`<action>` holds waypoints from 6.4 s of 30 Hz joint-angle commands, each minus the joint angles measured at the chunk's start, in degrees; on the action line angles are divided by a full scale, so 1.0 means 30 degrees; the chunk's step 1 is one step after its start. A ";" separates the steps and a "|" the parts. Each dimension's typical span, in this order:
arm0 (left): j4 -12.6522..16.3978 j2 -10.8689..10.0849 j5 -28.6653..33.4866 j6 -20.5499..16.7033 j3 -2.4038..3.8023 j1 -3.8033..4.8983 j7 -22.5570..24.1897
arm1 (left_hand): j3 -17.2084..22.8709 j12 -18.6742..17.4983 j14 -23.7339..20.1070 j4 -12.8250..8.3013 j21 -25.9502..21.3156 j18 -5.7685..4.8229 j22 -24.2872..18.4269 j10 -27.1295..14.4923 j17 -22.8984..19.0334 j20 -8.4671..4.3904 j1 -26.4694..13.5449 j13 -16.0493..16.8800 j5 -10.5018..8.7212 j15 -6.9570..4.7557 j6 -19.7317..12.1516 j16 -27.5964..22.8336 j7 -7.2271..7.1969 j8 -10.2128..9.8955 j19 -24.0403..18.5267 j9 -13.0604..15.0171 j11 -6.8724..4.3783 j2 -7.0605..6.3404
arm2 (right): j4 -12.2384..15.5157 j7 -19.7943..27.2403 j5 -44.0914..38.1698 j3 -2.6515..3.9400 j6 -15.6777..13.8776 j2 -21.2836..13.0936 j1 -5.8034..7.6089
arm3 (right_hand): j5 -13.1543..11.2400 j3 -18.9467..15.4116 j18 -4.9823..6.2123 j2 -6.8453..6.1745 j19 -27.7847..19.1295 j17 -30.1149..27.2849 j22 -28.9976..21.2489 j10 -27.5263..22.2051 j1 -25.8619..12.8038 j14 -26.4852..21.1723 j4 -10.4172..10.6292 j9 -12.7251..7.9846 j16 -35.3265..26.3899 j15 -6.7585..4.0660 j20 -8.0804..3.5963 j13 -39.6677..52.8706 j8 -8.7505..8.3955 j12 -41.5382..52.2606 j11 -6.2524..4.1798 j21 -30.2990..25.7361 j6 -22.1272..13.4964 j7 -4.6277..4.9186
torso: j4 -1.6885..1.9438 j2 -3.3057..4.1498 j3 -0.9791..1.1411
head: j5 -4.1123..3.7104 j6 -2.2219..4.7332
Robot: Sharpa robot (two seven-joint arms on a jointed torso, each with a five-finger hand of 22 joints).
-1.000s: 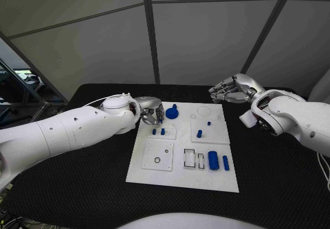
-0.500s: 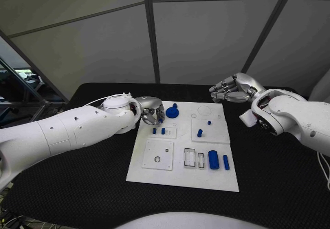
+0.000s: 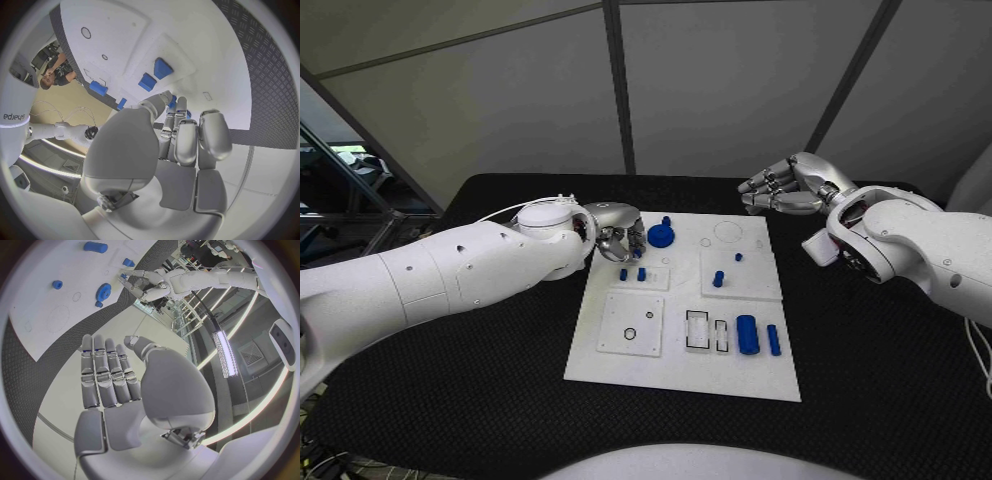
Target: Assemble the parts on the task board
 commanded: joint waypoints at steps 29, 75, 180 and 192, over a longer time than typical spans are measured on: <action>-0.0118 0.0070 -0.0241 0.0903 -0.0154 -0.0004 -0.0233 | -0.0232 -0.0805 0.0268 0.0061 -0.0267 -0.2217 0.0767 -0.0305 -0.0284 0.0069 -0.0826 0.0082 -0.0072 0.0171 -0.0918 -0.0044 -0.0038 -0.1041 -0.0155 -0.0399 0.0078 -0.0488 | -0.0013 0.0090 -0.0013 0.0013 0.0101 0.0053 0.0039 | -0.0033 -0.0020 -0.0003 0.0052 0.0175 -0.0017 -0.0030 -0.0027 0.0096 0.0046 -0.0119 0.0002 -0.0031 -0.0086 -0.0021 -0.0019 0.0081 0.0073 -0.0085 -0.0129 0.0181 -0.0003 | 0.0016 -0.0001 0.0004 | -0.0088 -0.0162; -0.0032 -0.1299 0.1268 -0.2444 0.0988 0.0029 0.0211 | -0.0707 -0.1525 0.0162 0.0208 -0.1867 -0.1935 -0.0004 -0.0893 -0.0600 0.0342 -0.0936 0.0280 -0.0033 0.0421 -0.1868 0.0129 0.0241 -0.0819 -0.0542 -0.1460 0.0381 -0.0228 | -0.0613 -0.1275 -0.5194 0.0010 0.0634 -0.0193 0.0035 | -0.1508 -0.1073 0.0072 0.0023 0.3130 0.1406 0.2293 0.0752 0.0888 0.4898 -0.1395 0.0043 0.2324 -0.1602 -0.1479 0.0060 0.0343 0.0417 -0.0809 0.3426 0.1127 -0.0737 | 0.0021 -0.0024 -0.0013 | -0.0206 0.0210; 0.3013 -0.3933 2.6788 -0.3364 0.1359 0.0095 0.7794 | -0.1214 0.0507 -0.5461 -0.0372 -1.4165 -0.0203 -0.7036 -0.0873 -1.2682 0.0440 -0.0559 0.1130 -0.0067 0.0546 -0.0446 -0.8472 0.0483 -0.0178 -0.5158 -0.1454 0.0436 0.0590 | 0.3353 -0.5333 -1.9333 0.0165 -0.0469 -0.0596 -0.2144 | -0.3835 0.2357 -0.2406 0.0147 0.9512 1.6958 2.0129 0.1823 0.1168 0.5981 -0.2196 0.0454 2.1238 -0.2303 -0.2114 0.0428 0.0232 0.0519 -0.1507 2.0547 0.3015 -0.1277 | 0.0020 -0.0022 -0.0020 | -0.1755 0.0569; 0.2890 -0.3685 2.6790 -0.3282 0.1343 0.0077 0.7778 | -0.1218 0.0509 -0.5461 -0.0373 -1.4169 -0.0203 -0.7039 -0.0880 -1.2687 0.0440 -0.0557 0.1130 -0.0067 0.0548 -0.0449 -0.8475 0.0487 -0.0180 -0.5157 -0.1455 0.0439 0.0592 | 0.6153 -0.5045 -1.8528 0.0557 -0.1092 -0.0395 -0.2134 | -0.3776 0.2405 -0.2416 0.0138 0.9532 1.7007 2.0187 0.1833 0.1177 0.5985 -0.2247 0.0461 2.1317 -0.2307 -0.2119 0.0437 0.0207 0.0475 -0.1508 2.0597 0.3021 -0.1280 | 0.0021 -0.0016 -0.0040 | -0.1184 0.0486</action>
